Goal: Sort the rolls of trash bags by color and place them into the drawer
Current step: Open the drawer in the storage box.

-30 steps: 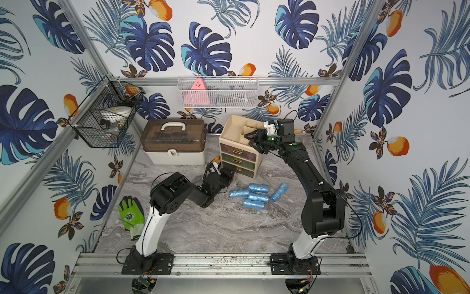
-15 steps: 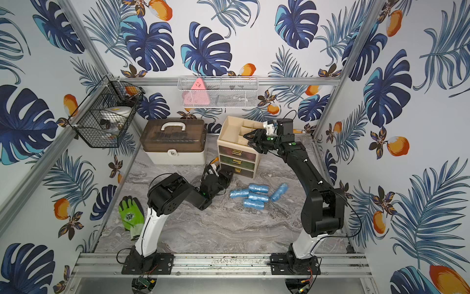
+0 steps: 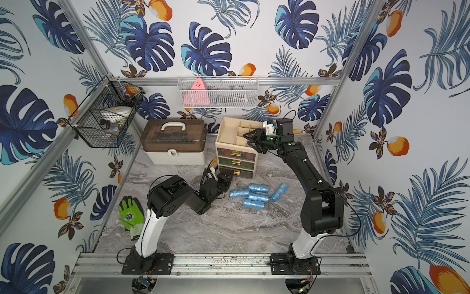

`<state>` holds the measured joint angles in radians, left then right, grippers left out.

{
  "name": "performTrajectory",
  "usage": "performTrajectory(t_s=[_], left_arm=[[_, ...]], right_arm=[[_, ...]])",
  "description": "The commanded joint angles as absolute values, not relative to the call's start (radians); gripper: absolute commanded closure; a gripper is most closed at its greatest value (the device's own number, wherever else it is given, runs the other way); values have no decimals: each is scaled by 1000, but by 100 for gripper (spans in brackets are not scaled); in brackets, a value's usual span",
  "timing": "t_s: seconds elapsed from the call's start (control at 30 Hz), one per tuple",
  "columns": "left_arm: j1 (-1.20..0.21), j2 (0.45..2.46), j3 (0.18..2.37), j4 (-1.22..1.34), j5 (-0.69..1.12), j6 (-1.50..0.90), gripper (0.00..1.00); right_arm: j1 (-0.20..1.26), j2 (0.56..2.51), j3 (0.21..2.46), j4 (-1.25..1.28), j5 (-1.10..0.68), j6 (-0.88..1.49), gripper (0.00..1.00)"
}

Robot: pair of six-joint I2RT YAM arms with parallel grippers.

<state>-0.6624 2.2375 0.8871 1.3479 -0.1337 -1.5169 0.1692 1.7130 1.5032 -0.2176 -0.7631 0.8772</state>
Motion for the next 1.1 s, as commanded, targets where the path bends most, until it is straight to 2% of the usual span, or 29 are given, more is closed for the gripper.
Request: performTrajectory(t_s=[0.0, 0.53, 0.83, 1.07], left_arm=[[-681, 2216, 864, 1371, -139, -1516, 87], [-778, 2210, 715, 1499, -229, -1577, 87], [-817, 2121, 632, 1470, -273, -1557, 87], [-856, 2127, 598, 1497, -302, -1577, 87]], right_arm=[[170, 1723, 1491, -314, -660, 891, 45], [178, 1724, 1465, -305, -645, 893, 45], [178, 1718, 1451, -304, -637, 894, 45], [178, 1718, 1445, -304, -632, 892, 45]])
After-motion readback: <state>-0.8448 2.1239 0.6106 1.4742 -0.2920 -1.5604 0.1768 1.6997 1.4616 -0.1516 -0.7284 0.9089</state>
